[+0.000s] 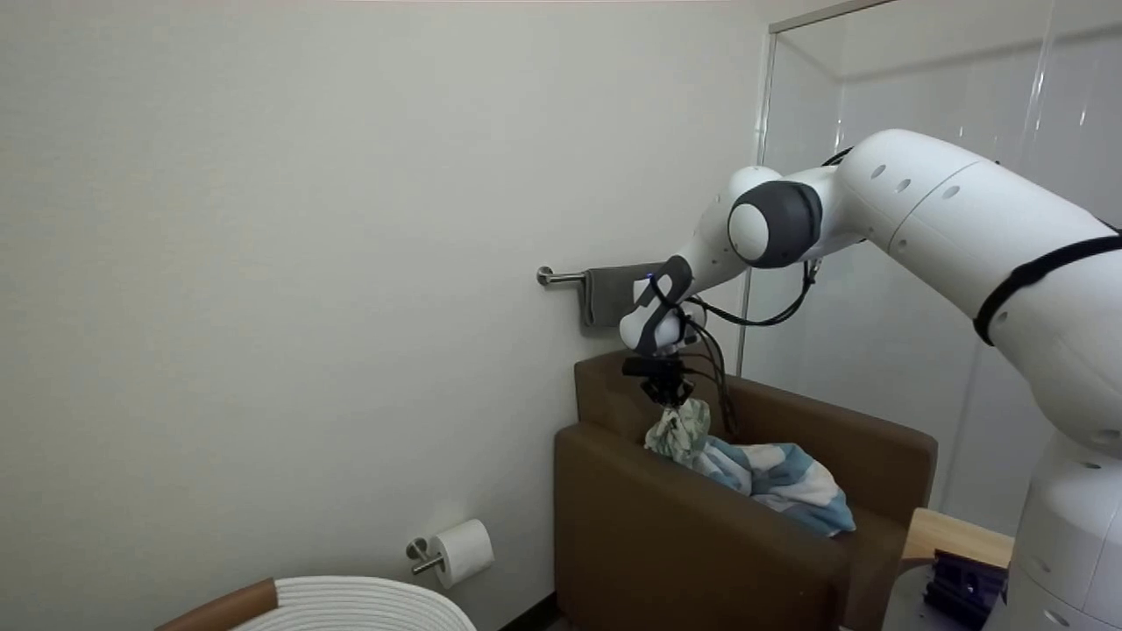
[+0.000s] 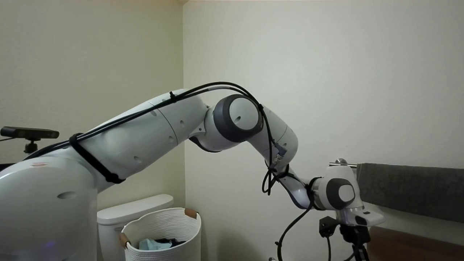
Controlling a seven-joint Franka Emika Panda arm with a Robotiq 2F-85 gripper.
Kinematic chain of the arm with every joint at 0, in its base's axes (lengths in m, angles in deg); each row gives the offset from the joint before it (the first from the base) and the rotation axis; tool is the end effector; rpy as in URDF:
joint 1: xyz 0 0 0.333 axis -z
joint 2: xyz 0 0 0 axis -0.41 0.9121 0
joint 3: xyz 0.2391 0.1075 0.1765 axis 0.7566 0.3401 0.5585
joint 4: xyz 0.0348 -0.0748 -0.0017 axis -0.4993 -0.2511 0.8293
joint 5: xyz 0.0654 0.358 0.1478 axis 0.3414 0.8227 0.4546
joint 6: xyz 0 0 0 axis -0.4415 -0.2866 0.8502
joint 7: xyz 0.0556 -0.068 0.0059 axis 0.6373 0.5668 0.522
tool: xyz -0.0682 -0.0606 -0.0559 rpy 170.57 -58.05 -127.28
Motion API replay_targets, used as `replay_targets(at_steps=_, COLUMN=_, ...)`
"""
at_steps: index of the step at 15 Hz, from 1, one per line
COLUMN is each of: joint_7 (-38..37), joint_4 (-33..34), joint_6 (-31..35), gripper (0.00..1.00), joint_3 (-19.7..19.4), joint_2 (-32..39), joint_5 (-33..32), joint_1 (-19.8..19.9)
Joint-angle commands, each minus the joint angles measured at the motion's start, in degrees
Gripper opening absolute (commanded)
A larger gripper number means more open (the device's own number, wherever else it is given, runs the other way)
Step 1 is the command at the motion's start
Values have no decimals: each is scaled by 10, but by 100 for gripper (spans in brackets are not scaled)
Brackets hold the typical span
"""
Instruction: Put the towels in the laundry hamper
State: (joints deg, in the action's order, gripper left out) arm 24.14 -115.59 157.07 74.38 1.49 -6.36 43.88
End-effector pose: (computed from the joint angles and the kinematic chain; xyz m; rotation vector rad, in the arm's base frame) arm 0.6250 -0.3751 0.1230 2.2051 -1.8951 0.0672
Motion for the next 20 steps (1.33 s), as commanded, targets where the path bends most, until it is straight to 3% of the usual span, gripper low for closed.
replay_targets(at_steps=1, joint_7=42, joint_4=10, joint_6=-9, gripper=10, joint_3=0, joint_2=27, joint_5=13, joint_1=-27)
replay_targets(at_steps=5, joint_7=61, joint_4=-59, joint_6=29, gripper=10, joint_3=-18, joint_2=-30, joint_5=-17, joint_1=-105)
replay_targets(at_steps=12, joint_7=10, joint_4=-172, joint_6=49, gripper=10, joint_3=-95, joint_2=-178, joint_5=-98, joint_1=-255)
replay_targets(at_steps=15, joint_7=-4, joint_4=-218, joint_6=43, gripper=9, joint_3=-110, joint_2=-249, joint_5=-147, joint_1=-294)
replay_targets(at_steps=18, joint_7=-50, joint_4=-272, joint_6=64, gripper=9, joint_3=-122, joint_2=-312, joint_5=-237, joint_1=-331)
replay_targets(at_steps=19, joint_7=-60, joint_4=-271, joint_6=59, gripper=9, joint_3=-118, joint_2=-323, joint_5=-261, joint_1=-330)
replay_targets(at_steps=20, joint_7=-42, joint_4=-217, joint_6=33, gripper=12, joint_3=-86, joint_2=-278, joint_5=-233, joint_1=-296)
